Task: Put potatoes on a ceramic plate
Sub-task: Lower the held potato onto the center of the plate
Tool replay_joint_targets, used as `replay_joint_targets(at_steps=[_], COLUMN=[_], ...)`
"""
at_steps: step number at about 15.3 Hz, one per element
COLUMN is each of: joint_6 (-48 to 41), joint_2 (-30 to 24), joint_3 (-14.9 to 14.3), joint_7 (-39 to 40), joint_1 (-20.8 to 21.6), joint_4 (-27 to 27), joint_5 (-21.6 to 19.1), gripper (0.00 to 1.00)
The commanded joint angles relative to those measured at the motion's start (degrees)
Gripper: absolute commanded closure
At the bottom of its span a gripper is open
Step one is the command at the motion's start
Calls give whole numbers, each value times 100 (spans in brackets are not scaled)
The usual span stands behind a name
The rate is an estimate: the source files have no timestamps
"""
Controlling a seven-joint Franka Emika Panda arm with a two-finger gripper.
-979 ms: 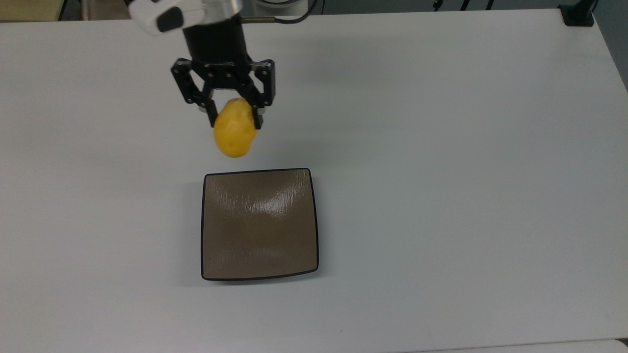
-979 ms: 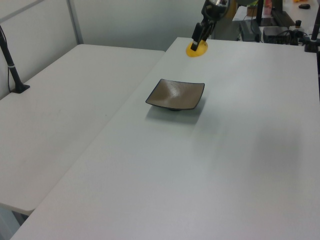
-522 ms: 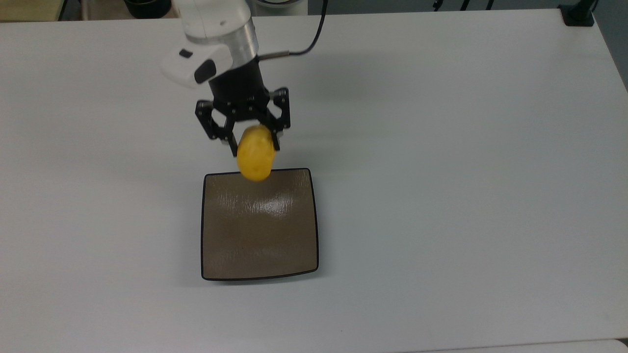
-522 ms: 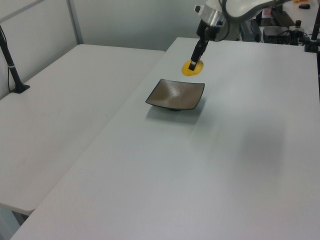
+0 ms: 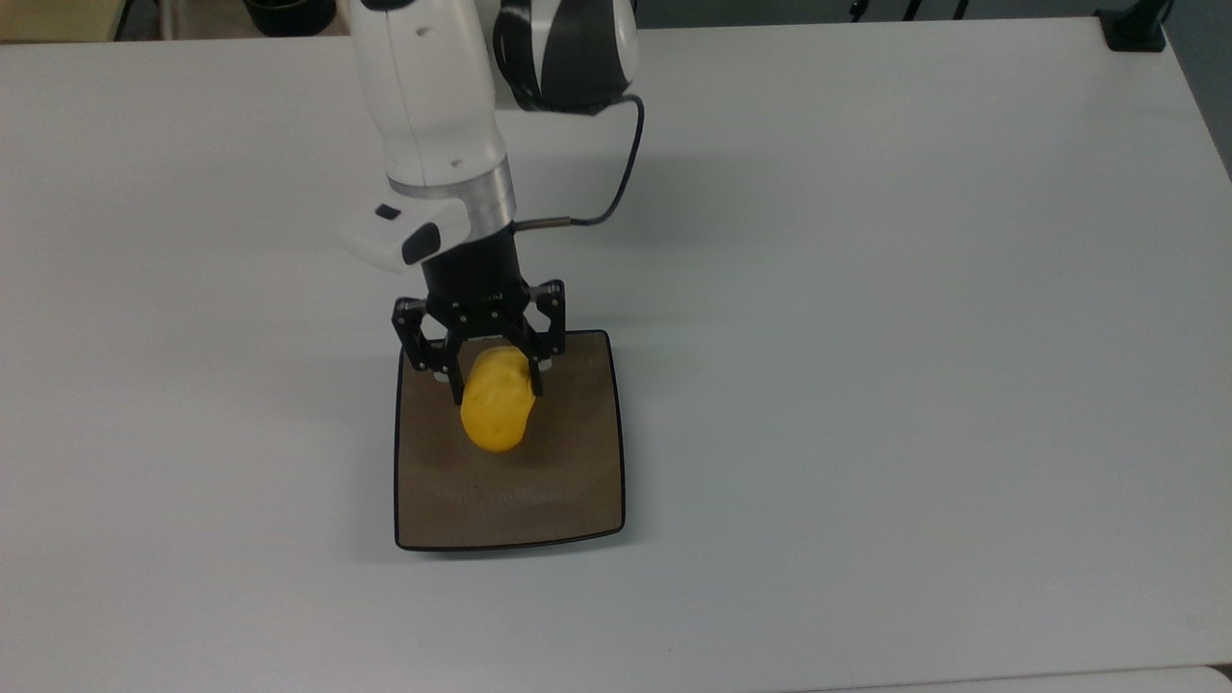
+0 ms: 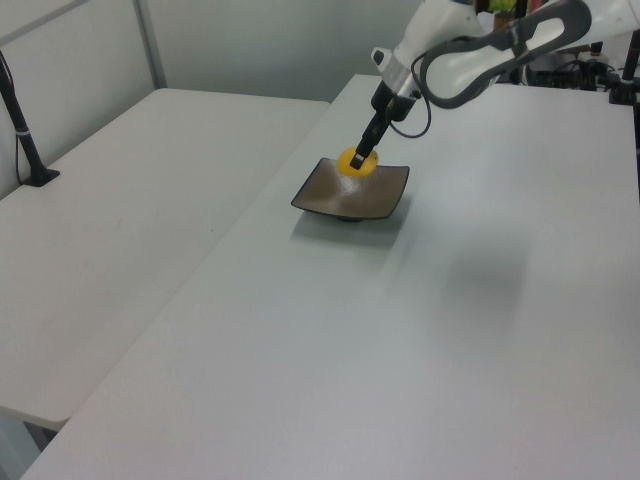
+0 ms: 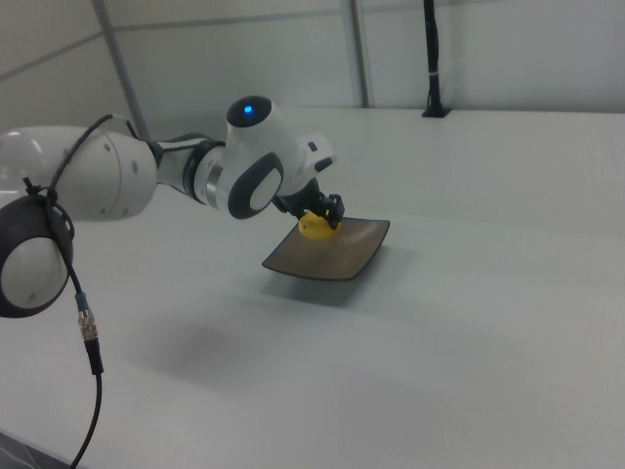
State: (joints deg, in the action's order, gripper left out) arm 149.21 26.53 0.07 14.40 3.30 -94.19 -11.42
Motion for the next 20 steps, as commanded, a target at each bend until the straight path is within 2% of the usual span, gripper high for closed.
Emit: replay_joint_targets(at_steps=[1,5,8,9,11,12,18,20], joint_6=[529,723,777,768,768,768,680,113], joint_2=[238,484,608,599,599,591,337,47], joint_3=[-16,-16,-16,-16,-16,-16,-16,-25], joint_7=[133,133,133,125,72,89,46,46], joint_1=[109,118,109,92,83,83,65,100], joint_4=[-65,-56,-30,-30,-30,-30,-56,-74], joint_5=[-10,175,184,175,158,175,166,175], gripper=[77,75,65,52,35,0,0,0])
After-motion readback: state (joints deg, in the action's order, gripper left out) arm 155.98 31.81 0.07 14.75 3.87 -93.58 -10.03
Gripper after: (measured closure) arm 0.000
